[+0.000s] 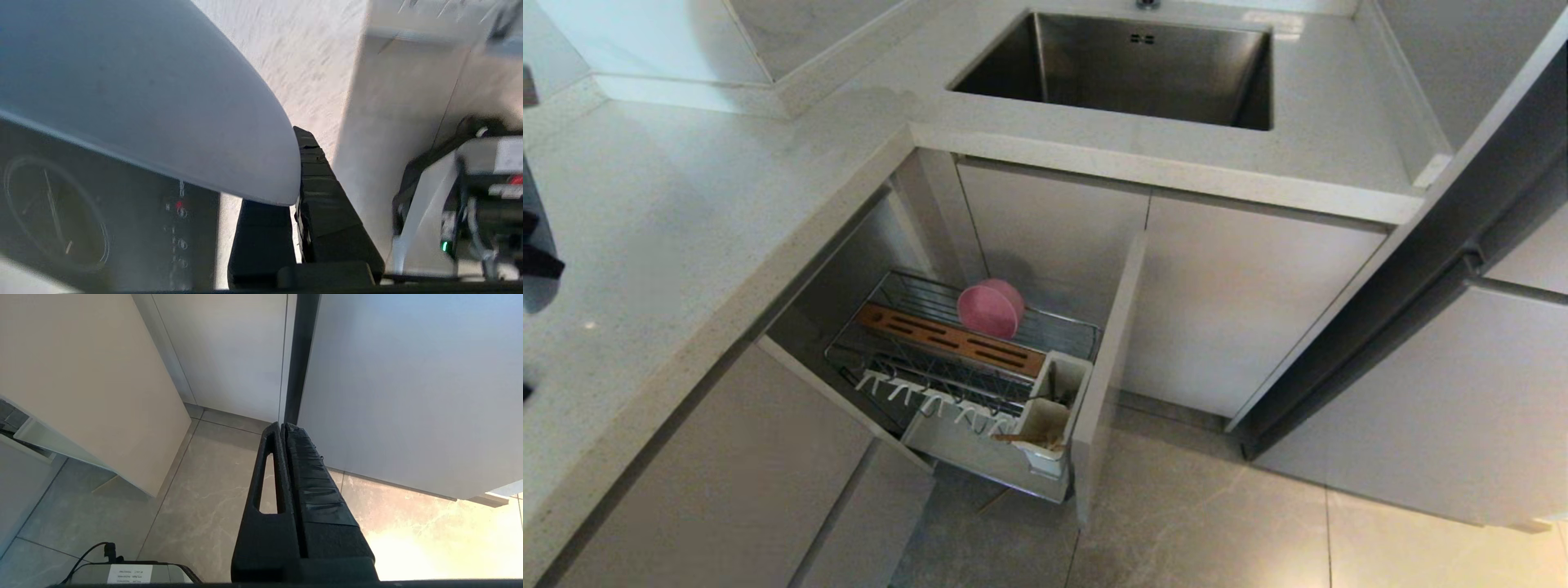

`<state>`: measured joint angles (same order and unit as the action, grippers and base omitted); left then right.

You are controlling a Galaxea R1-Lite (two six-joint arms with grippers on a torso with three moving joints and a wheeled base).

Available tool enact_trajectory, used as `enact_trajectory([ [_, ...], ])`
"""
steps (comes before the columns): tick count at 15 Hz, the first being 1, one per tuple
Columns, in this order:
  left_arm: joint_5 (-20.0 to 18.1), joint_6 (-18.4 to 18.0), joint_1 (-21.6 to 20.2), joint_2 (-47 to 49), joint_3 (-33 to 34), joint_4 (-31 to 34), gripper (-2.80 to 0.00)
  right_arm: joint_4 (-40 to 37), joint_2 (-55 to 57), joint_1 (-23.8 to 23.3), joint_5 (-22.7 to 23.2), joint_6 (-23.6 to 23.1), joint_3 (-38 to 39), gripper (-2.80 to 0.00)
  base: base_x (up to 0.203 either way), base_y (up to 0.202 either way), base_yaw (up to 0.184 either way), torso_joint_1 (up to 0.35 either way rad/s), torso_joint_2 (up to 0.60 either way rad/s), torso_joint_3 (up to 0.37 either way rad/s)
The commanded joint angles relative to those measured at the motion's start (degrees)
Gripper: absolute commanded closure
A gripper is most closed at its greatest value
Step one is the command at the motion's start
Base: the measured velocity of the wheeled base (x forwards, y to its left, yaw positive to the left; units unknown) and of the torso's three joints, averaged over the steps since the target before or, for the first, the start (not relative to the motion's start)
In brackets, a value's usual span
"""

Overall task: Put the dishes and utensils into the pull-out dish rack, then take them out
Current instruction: Take the plate out of the cupboard

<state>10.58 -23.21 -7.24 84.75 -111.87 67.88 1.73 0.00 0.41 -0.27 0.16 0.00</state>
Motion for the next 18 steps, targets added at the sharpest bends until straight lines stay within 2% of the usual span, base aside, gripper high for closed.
enact_trajectory([
  [1, 2.3, -0.16, -0.13, 3.02, -0.01, 0.83, 0.0, 0.03, 0.0, 0.02, 0.0, 0.01, 0.44, 0.0, 0.0, 0.0, 0.0, 0.0, 0.0, 0.0],
  [4, 11.55, 0.14, -0.07, 8.37, -0.09, 0.48, 0.0, 0.03, 0.0, 0.02, 0.0, 0.01, 0.48, 0.0, 0.0, 0.0, 0.0, 0.0, 0.0, 0.0],
  [8, 18.87, 0.16, 0.32, 13.46, -0.55, -5.04, 0.0, 0.03, 0.0, 0.02, 0.0, 0.01, 0.44, 0.0, 0.0, 0.0, 0.0, 0.0, 0.0, 0.0],
  [11, 22.7, 0.12, 1.71, 16.21, -0.71, -7.88, 0.0, 0.03, 0.0, 0.02, 0.0, 0.01, 0.46, 0.0, 0.0, 0.0, 0.0, 0.0, 0.0, 0.0],
  [18, 27.93, 0.18, 4.64, 19.49, -0.71, -8.9, 0.0, 0.03, 0.0, 0.02, 0.0, 0.01, 0.45, 0.0, 0.0, 0.0, 0.0, 0.0, 0.0, 0.0],
])
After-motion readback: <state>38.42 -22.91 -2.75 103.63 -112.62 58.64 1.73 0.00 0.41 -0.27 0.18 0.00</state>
